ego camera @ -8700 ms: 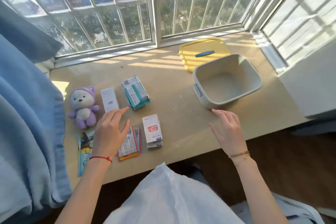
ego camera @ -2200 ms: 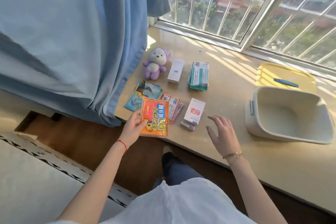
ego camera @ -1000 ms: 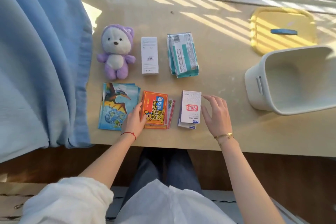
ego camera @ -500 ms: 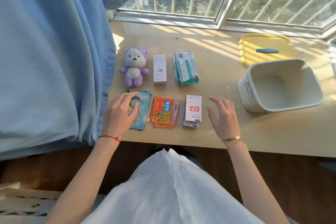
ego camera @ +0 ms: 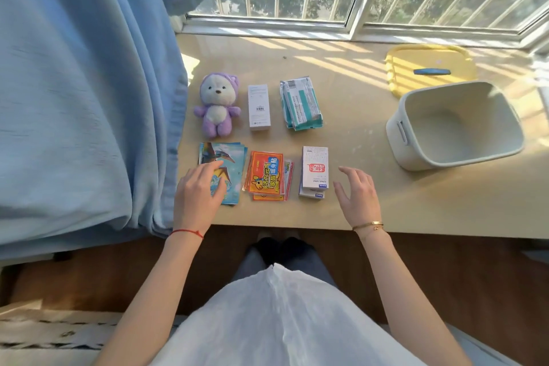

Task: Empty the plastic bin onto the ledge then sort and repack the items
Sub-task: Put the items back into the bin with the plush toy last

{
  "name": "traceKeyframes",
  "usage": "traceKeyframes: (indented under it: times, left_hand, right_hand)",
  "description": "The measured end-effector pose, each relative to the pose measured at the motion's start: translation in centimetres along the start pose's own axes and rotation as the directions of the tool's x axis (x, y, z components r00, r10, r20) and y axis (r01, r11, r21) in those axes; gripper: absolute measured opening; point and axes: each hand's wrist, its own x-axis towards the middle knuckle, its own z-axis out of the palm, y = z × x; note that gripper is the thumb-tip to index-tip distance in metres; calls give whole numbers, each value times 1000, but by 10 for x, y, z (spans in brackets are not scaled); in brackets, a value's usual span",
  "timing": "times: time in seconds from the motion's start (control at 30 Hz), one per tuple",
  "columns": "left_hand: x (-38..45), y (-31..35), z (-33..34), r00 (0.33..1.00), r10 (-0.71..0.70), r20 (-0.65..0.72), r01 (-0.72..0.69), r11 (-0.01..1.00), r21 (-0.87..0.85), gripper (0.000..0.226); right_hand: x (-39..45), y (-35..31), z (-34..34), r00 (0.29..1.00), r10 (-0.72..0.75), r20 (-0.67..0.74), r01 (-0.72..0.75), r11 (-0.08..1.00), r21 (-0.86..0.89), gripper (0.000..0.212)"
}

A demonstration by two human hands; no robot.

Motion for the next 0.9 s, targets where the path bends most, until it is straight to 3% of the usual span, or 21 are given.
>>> traceKeyframes:
  times: [0.27, 0.63, 0.77, 0.9]
  left_hand:
    - [21, -2, 84, 989, -111, 94, 113, 993, -18, 34]
    - [44, -29, 192, 924, -295, 242, 304, 953, 0, 44]
    - [47, -36, 211, 906, -322, 275, 325, 945, 36, 46]
    - [46, -38, 220, 891, -339, 301, 339, 939, 54, 48]
  right_hand:
    - [44, 31, 53, 957, 234, 173, -235, 972, -15, 50]
    - [89, 73, 142, 827, 464, 319, -491, 871, 3, 80]
    - [92, 84, 161, 765, 531, 365, -589, 806, 60, 71]
    - [92, 88, 164, 768, 527, 363, -590, 803, 83, 59]
